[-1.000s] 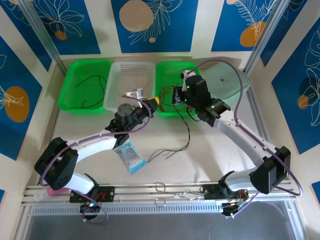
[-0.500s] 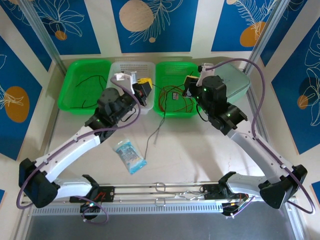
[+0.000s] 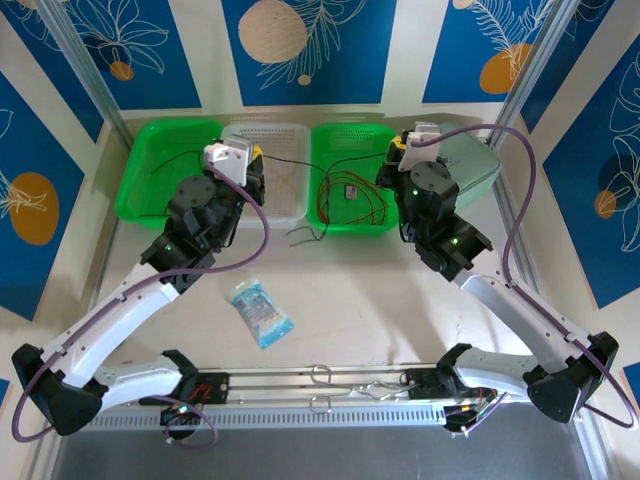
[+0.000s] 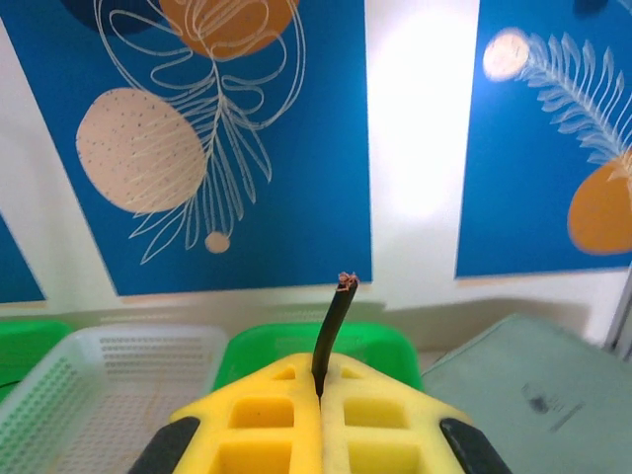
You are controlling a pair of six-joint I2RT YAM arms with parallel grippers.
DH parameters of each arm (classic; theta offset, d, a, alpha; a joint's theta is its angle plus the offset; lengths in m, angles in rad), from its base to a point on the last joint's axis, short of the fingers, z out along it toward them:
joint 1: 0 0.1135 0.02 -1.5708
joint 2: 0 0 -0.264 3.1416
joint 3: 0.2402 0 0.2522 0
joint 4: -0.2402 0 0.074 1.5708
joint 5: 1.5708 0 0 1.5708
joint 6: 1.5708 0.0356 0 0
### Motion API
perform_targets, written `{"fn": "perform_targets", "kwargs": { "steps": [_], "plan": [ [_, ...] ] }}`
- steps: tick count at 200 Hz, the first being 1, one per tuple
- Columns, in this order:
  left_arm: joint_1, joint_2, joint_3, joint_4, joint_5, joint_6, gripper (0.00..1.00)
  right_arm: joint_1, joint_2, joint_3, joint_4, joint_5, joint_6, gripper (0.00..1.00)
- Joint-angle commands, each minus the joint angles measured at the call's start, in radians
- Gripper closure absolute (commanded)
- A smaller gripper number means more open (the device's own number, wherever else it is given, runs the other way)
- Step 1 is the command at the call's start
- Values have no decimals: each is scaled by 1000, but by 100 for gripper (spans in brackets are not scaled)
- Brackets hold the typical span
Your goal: Untangle the cables
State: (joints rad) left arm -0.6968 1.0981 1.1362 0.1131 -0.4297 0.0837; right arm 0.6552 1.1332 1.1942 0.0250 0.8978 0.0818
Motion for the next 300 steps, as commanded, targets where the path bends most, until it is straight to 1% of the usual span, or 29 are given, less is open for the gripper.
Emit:
{"fn": "perform_targets", "kwargs": {
  "steps": [1, 13, 40, 49, 61, 77, 89, 107, 121, 135, 150, 168, 176, 207, 221, 233, 248, 285, 300],
  "plan": [
    [-3, -32, -38, 47, -155, 211, 100, -22, -31, -15, 155, 71, -250, 100],
    [-3, -45, -67, 87, -160, 306, 100, -43, -36, -21, 183, 84, -295, 100],
    [0, -48, -96, 184, -265, 495, 100, -99, -46, -19, 193, 125, -320, 100],
    [5, -47, -107, 221, -281, 554, 100, -119, -53, -19, 190, 123, -324, 100],
    [17, -50, -116, 245, -282, 603, 100, -143, -60, -23, 190, 115, -327, 100],
    [47, -52, -109, 237, -287, 609, 100, -183, -65, -24, 192, 112, -347, 100],
    [79, -55, -95, 195, -287, 579, 100, -218, -66, -25, 194, 119, -365, 100],
    [151, -65, -68, 90, -267, 486, 100, -275, -71, -30, 193, 131, -377, 100],
    [215, -73, -63, 53, -261, 414, 100, -318, -79, -40, 195, 146, -376, 100],
    [277, -82, -67, 37, -283, 322, 100, -358, -88, -50, 192, 165, -357, 100],
    [337, -87, -79, 36, -298, 231, 100, -410, -90, -44, 125, 196, -273, 100],
    [385, -84, -90, 42, -293, 192, 100, -473, -97, -29, -13, 214, -120, 100],
    [410, -82, -95, 45, -281, 178, 100, -498, -103, -30, -51, 213, -76, 100],
    [531, -71, -84, 15, -249, 107, 100, -586, -123, -45, -93, 181, -26, 100],
    [601, -62, -75, -9, -218, 40, 100, -634, -131, -50, -120, 157, 2, 100],
    [653, -49, -59, -36, -183, -13, 100, -672, -139, -44, -176, 117, 59, 100],
    [681, -34, -36, -61, -150, -43, 100, -692, -149, -41, -215, 79, 90, 100],
    [683, -30, -20, -65, -101, -67, 100, -691, -167, -37, -234, 61, 108, 100],
    [683, -38, -18, -57, -81, -82, 100, -689, -174, -17, -248, -4, 116, 100]
  ]
}}
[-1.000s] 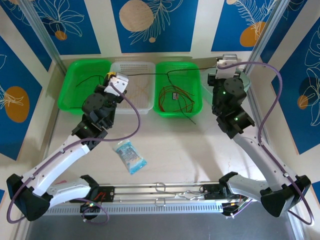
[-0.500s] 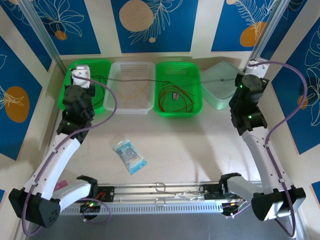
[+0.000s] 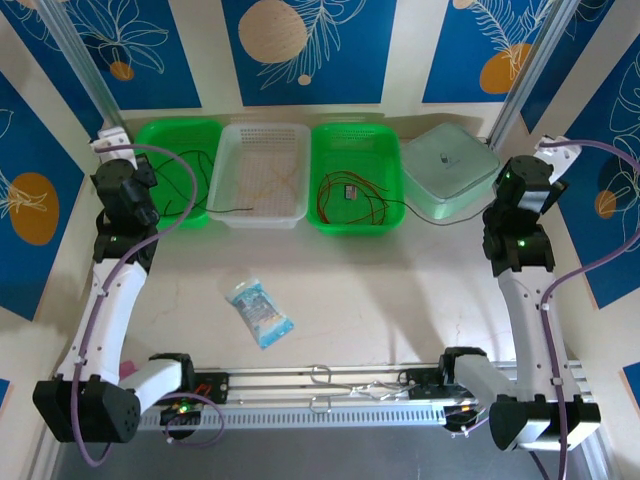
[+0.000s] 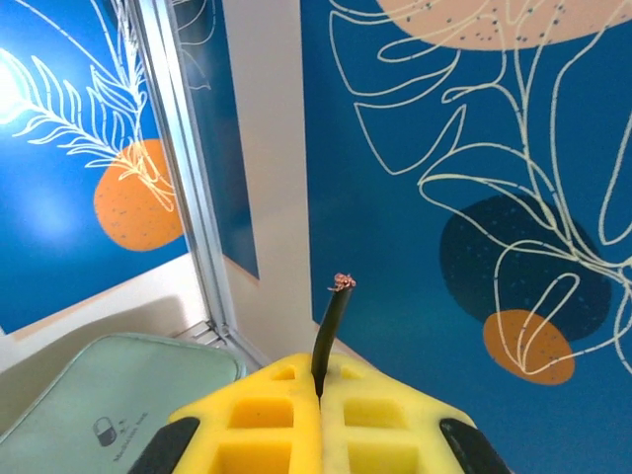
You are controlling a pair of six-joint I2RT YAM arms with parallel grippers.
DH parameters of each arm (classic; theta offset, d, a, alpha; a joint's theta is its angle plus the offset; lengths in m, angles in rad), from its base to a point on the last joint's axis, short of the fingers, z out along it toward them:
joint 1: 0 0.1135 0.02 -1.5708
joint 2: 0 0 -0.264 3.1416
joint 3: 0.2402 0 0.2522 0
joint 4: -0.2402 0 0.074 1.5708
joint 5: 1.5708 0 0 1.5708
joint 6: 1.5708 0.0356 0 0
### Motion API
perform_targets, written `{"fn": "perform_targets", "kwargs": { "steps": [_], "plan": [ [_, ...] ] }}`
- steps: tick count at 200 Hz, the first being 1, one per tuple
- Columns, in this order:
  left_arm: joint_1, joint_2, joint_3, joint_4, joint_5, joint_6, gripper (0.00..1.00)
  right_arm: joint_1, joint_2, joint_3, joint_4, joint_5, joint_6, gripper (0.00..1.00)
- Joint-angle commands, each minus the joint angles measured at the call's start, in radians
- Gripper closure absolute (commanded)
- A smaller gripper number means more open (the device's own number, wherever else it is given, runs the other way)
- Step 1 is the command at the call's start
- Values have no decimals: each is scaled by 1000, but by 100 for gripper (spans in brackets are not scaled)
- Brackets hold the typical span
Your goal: Untangle the cables
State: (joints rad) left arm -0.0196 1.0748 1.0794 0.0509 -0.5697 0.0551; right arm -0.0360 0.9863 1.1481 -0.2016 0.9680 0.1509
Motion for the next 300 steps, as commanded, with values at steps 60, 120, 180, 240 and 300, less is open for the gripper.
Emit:
{"fn": "perform_targets", "kwargs": {
  "steps": [60, 120, 180, 240, 300],
  "plan": [
    [6, 31, 247, 23, 168, -44, 100, 106, -18, 252, -40, -209, -31, 100],
    [6, 175, 490, 96, 166, 32, 100, 198, 5, 426, -61, -307, -41, 100],
    [10, 292, 647, 79, 202, 39, 100, 211, 2, 442, -77, -300, -63, 100],
    [59, 367, 498, 24, 212, -5, 100, 211, -3, 415, -88, -313, -38, 100],
    [109, 720, 556, -381, 311, -246, 100, 212, -9, 414, -111, -328, -13, 100]
  ]
}}
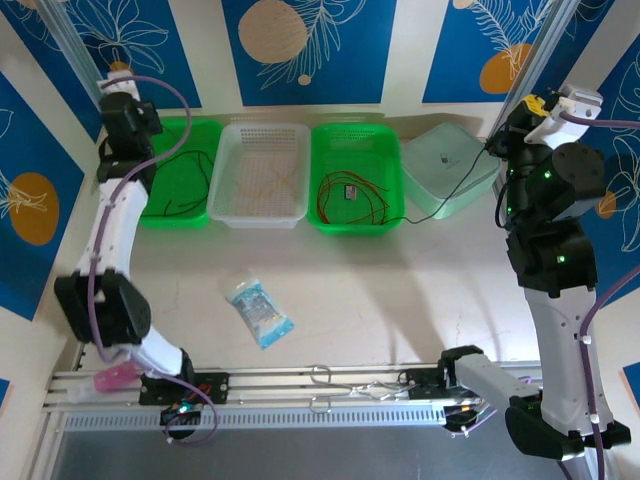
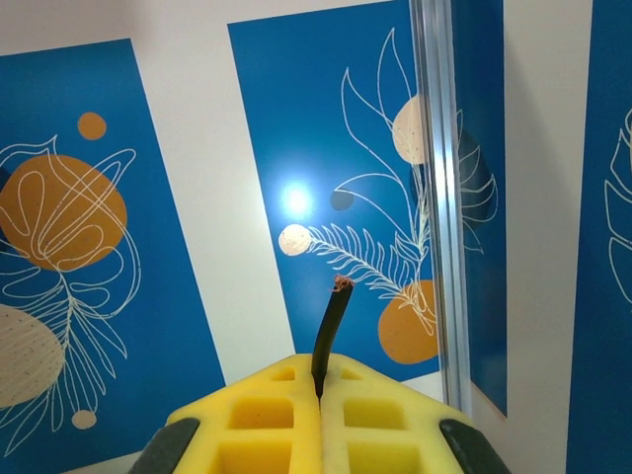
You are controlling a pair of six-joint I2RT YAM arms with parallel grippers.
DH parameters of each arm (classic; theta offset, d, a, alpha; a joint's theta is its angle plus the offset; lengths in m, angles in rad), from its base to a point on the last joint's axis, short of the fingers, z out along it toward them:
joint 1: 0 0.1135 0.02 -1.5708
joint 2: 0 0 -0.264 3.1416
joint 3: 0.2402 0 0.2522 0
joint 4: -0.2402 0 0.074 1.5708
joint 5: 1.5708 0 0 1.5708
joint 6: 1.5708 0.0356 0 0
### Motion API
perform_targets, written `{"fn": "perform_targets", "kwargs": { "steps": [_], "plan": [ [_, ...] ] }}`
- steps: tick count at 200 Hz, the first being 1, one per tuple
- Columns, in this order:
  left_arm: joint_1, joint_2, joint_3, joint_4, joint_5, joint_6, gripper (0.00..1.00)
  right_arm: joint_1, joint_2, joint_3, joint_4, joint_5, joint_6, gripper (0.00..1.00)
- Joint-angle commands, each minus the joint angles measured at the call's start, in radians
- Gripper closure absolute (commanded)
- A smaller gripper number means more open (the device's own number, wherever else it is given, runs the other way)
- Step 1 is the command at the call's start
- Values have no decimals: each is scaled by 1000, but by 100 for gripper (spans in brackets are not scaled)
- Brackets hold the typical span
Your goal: Untangle the cables
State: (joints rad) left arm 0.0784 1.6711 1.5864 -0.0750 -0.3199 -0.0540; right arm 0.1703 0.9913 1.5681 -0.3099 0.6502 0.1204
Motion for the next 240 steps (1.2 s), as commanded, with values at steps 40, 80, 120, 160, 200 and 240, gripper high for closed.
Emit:
{"fn": "perform_targets", "kwargs": {
  "steps": [40, 80, 120, 160, 200, 240],
  "plan": [
    [11, 225, -37, -233, 68, -205, 100, 5, -29, -7, -11, -2, -4, 100],
    [26, 395, 84, -388, 240, -215, 100, -4, -34, -14, -17, -6, -8, 100],
    [52, 503, 182, -494, 340, -262, 100, -2, -35, -17, -28, -21, 13, 100],
    [82, 473, 261, -531, 404, -286, 12, -2, -38, -11, -32, -21, 15, 100],
    [51, 242, 200, -390, 261, -238, 1, 2, -29, -7, -40, -49, 30, 100],
    [-29, 61, 132, -225, 504, -229, 6, 13, -18, -12, -40, -57, 56, 100]
  ]
}}
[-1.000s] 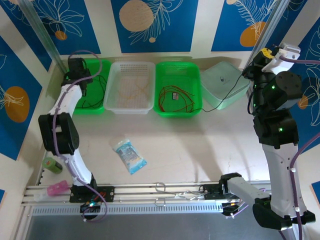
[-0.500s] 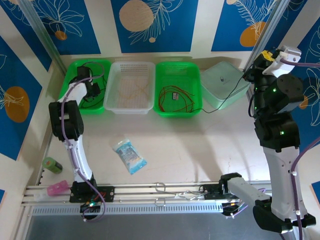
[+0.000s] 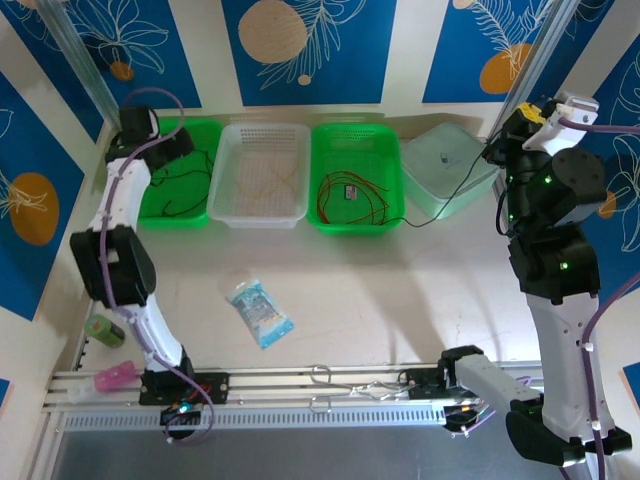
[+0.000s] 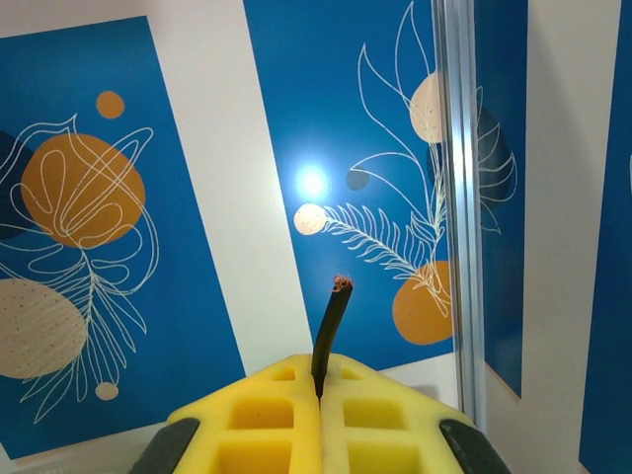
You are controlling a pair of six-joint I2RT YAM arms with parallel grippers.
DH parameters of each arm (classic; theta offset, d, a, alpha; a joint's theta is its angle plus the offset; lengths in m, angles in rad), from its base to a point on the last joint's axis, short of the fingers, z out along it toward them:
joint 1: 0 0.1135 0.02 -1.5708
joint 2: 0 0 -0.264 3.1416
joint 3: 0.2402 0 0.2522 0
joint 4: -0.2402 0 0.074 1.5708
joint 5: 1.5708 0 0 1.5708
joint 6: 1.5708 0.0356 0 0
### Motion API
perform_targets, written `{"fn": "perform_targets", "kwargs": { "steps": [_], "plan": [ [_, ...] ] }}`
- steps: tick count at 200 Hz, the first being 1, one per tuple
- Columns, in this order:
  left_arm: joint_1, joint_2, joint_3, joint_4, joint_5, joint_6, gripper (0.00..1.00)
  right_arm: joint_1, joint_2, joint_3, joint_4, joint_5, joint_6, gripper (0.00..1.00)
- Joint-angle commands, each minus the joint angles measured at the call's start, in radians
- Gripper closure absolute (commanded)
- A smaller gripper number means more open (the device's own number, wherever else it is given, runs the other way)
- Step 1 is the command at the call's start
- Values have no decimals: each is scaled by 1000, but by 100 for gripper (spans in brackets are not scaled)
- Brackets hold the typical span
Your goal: Untangle the cables
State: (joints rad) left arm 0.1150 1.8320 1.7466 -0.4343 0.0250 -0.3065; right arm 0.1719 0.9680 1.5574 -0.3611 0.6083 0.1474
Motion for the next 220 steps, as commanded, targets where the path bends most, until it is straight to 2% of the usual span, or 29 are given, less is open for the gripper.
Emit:
{"fn": "perform_targets", "kwargs": {
  "steps": [1, 18, 54, 77, 103, 139, 157, 220],
  "plan": [
    [-70, -102, -30, 140, 165, 27, 6, 13, 6, -2, 12, -15, 31, 100],
    [-184, -157, -80, 215, 261, 120, 4, 25, 17, 1, 13, -18, 42, 100],
    [-440, -236, -320, 585, 453, 253, 4, 56, 38, 6, 13, -16, 36, 100],
    [-578, -217, -385, 700, 506, 328, 2, 67, 41, 6, 7, -16, 34, 100],
    [-696, -144, -424, 847, 602, 341, 2, 79, 43, 3, -2, -19, 42, 100],
    [-806, -8, -413, 1036, 640, 307, 3, 96, 40, 3, 5, -7, 50, 100],
    [-849, 75, -367, 1092, 669, 268, 6, 101, 41, 4, 4, -6, 52, 100],
    [-956, 338, -157, 1225, 667, 117, 13, 130, 38, -2, -22, 0, 84, 100]
  ]
}}
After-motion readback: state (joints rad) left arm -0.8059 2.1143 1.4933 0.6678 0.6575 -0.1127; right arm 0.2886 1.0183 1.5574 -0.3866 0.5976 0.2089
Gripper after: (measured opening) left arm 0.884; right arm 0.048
